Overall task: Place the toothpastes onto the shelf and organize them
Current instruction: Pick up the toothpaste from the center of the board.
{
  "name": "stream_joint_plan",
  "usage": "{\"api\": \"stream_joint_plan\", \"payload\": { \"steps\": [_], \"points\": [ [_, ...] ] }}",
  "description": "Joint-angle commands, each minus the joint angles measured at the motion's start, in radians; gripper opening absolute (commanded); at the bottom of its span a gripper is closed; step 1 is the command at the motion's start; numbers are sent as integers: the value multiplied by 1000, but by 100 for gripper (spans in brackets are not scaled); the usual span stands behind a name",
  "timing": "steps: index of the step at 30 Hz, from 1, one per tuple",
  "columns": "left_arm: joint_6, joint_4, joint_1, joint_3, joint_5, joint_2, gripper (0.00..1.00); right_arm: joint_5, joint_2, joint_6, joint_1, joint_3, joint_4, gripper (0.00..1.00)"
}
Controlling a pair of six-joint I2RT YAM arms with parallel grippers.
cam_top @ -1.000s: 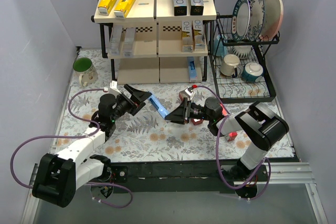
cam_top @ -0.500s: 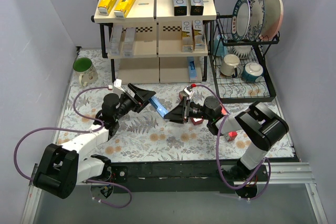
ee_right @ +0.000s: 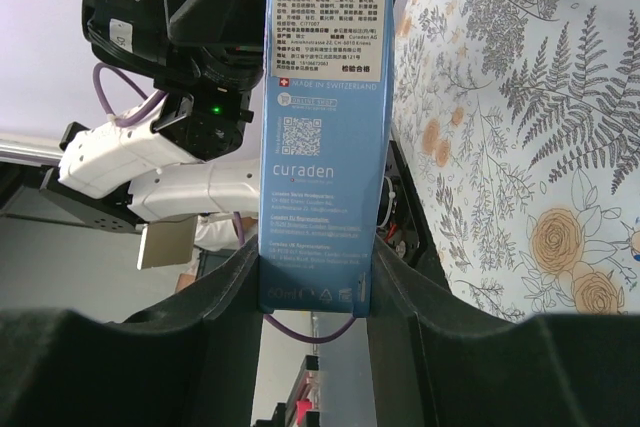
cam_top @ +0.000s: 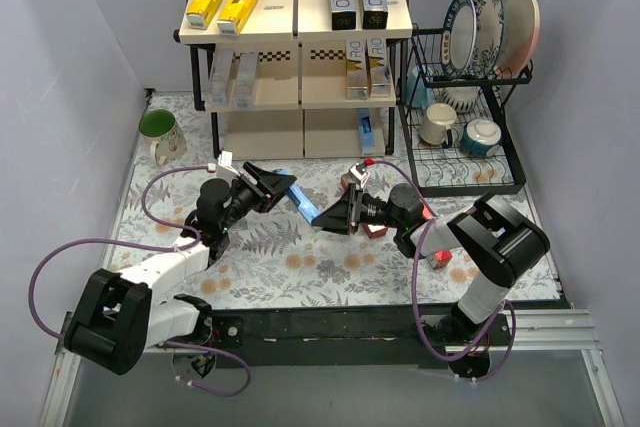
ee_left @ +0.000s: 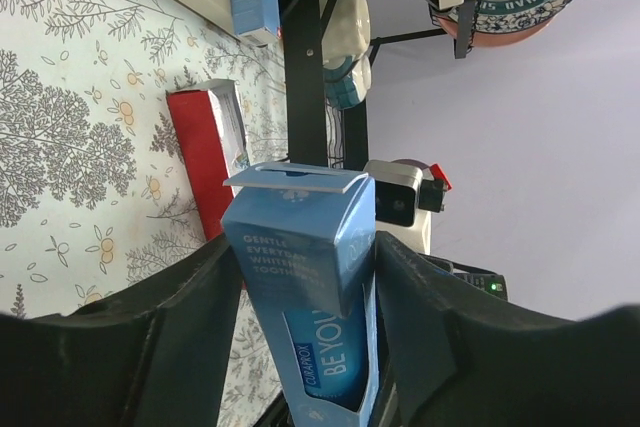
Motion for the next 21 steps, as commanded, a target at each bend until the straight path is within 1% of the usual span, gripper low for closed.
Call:
{"api": "stream_joint_plan", "payload": {
  "steps": [1,6,7,8,10,11,14,15,16,17,18,19,20,21],
  "points": [
    [0,28,-9,-8,-17,-49,49,-21,7,-4,9,17,532,25],
    [12,19,-9,-6,-19,-62,38,-37,-15,-51,9,15,477,33],
    [18,14,-9,-5,-20,-66,36,-38,-27,-62,9,15,464,39],
    [20,11,-9,-3,-25,-69,33,-41,-33,-74,9,14,429,42],
    [30,-10,-9,5,-31,-81,31,-43,-64,-122,9,12,388,49],
    [38,-19,-9,9,-37,-89,30,-43,-77,-143,9,12,356,51],
    [64,-84,-11,31,-74,-118,27,-38,-133,-243,9,14,221,56],
    [72,-102,-11,37,-91,-127,26,-35,-150,-269,9,15,137,57],
    [80,-140,-9,44,-103,-134,25,-32,-182,-333,9,20,95,62],
    [87,-165,-9,64,-114,-143,25,-20,-197,-364,9,21,52,64],
    [92,-196,-9,80,-129,-146,24,-9,-217,-402,9,23,-50,65],
    [101,-249,-11,92,-135,-147,24,0,-254,-439,8,31,-103,68],
    [109,-268,-11,107,-140,-155,24,22,-275,-524,9,38,-173,69],
    [109,-282,-9,112,-146,-163,24,34,-294,-565,9,46,-233,70]
  ]
}}
